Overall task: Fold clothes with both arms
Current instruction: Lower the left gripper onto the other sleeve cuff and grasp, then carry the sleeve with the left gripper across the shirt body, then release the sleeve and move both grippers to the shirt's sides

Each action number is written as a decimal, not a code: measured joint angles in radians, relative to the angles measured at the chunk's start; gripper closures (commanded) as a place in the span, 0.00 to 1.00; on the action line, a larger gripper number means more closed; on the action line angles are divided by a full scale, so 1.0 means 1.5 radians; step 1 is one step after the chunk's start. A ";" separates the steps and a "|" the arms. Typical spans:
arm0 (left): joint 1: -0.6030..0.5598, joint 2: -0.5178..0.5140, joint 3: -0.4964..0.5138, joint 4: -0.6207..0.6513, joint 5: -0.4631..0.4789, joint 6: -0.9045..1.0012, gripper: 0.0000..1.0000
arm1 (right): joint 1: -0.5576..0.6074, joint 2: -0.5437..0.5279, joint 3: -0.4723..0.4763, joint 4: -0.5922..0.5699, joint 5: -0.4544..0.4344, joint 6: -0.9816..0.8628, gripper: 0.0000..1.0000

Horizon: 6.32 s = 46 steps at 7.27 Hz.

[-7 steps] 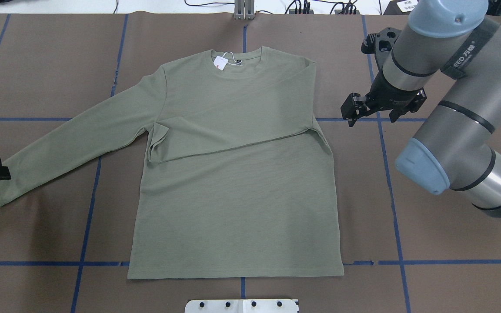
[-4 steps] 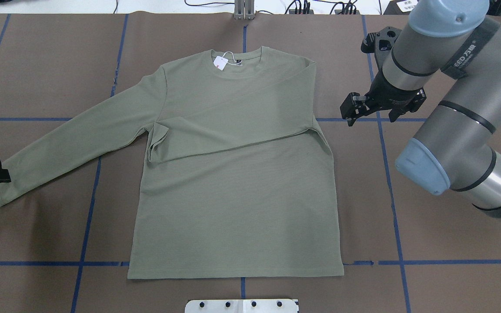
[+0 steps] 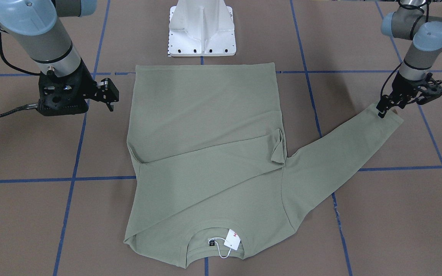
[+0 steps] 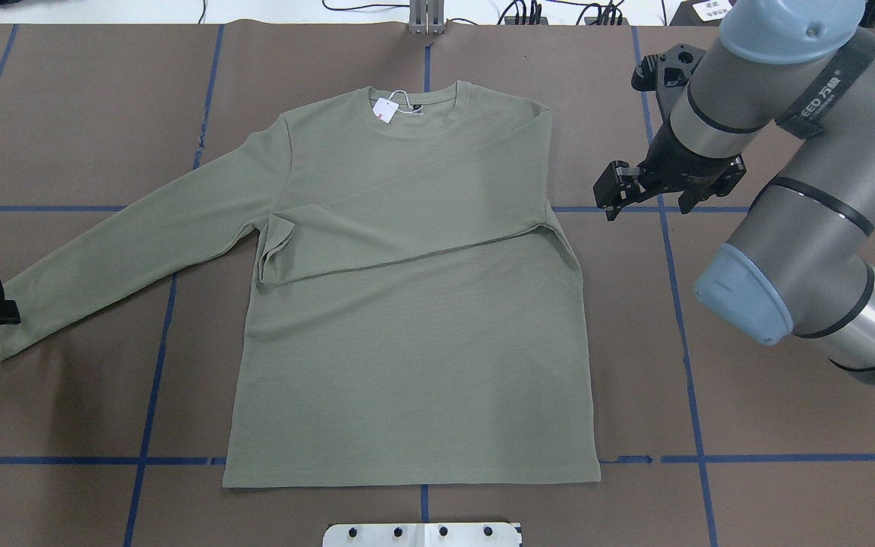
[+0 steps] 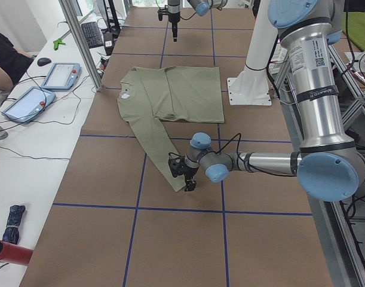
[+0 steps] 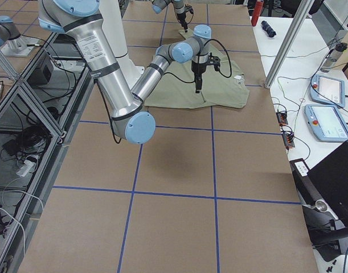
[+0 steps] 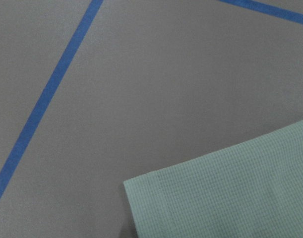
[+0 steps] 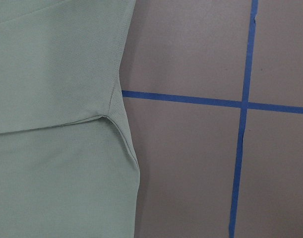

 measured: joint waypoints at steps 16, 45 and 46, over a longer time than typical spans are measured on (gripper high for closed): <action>-0.034 -0.283 -0.129 0.355 -0.090 -0.027 1.00 | 0.025 -0.108 0.052 0.010 0.002 -0.042 0.00; 0.171 -0.349 -0.323 0.408 0.046 0.022 0.01 | -0.434 -0.264 0.083 0.364 -0.287 0.489 0.02; 0.171 -0.349 -0.326 0.408 0.047 0.022 0.01 | -0.449 -0.258 0.071 0.363 -0.289 0.491 0.02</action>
